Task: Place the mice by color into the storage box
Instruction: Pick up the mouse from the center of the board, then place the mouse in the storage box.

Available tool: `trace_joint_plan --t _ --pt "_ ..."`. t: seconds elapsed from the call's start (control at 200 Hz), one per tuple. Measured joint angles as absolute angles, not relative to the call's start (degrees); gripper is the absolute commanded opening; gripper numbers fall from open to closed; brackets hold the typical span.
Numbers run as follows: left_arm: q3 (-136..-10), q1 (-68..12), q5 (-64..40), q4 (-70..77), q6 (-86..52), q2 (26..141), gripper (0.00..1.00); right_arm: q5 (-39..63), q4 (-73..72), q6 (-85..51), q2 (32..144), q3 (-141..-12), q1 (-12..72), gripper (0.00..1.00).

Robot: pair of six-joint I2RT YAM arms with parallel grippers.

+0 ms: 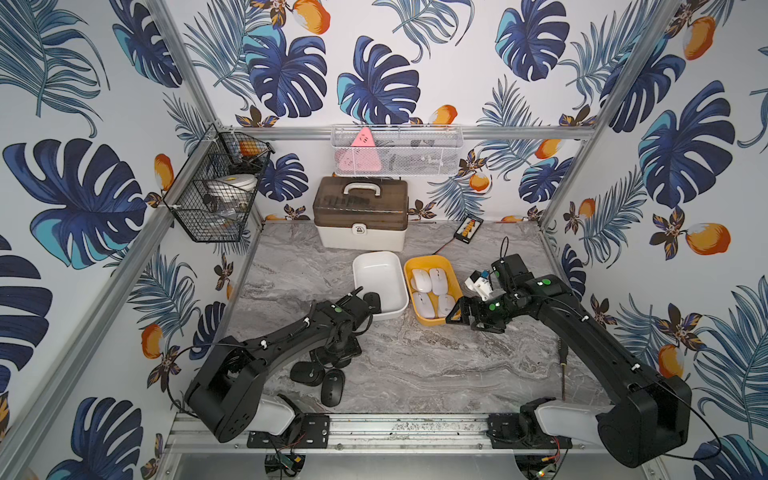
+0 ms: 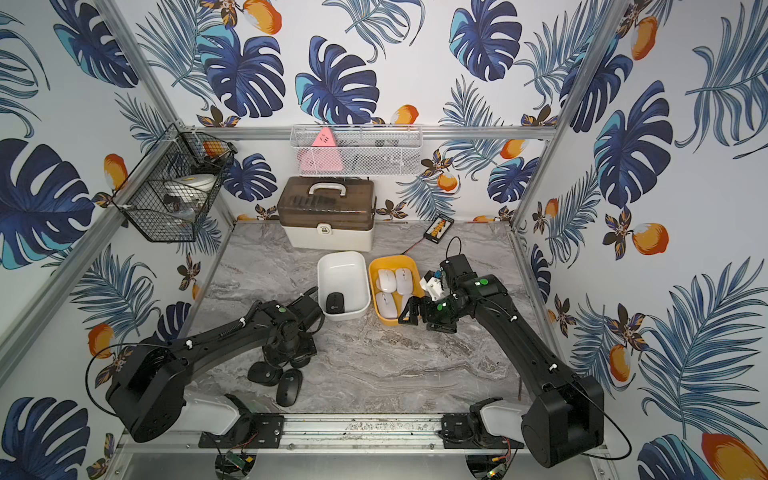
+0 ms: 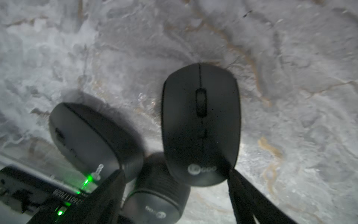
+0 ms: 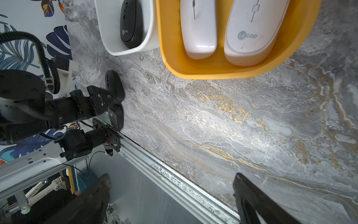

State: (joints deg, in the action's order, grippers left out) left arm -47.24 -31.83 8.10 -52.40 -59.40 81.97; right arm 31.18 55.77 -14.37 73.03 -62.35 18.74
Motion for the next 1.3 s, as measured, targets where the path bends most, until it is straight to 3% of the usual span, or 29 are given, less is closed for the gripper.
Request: trace_joint_plan --t 0.365,0.7,1.026,1.301 --pt "-48.40 -30.52 7.51 -48.21 -55.05 88.23 0.83 31.59 55.77 -14.39 73.82 -62.72 18.74 1.00" --pt "-47.55 -29.04 6.63 -45.63 -52.58 88.97 0.55 31.57 55.77 -14.39 74.28 -62.85 18.74 1.00" --pt "-49.98 -29.02 6.81 -48.21 -50.57 84.71 0.51 31.53 55.72 -14.55 74.35 -63.07 18.74 1.00" --pt "-65.04 -30.41 7.68 -54.57 -47.29 83.02 0.51 32.42 54.46 -15.66 73.71 -62.24 18.74 1.00"
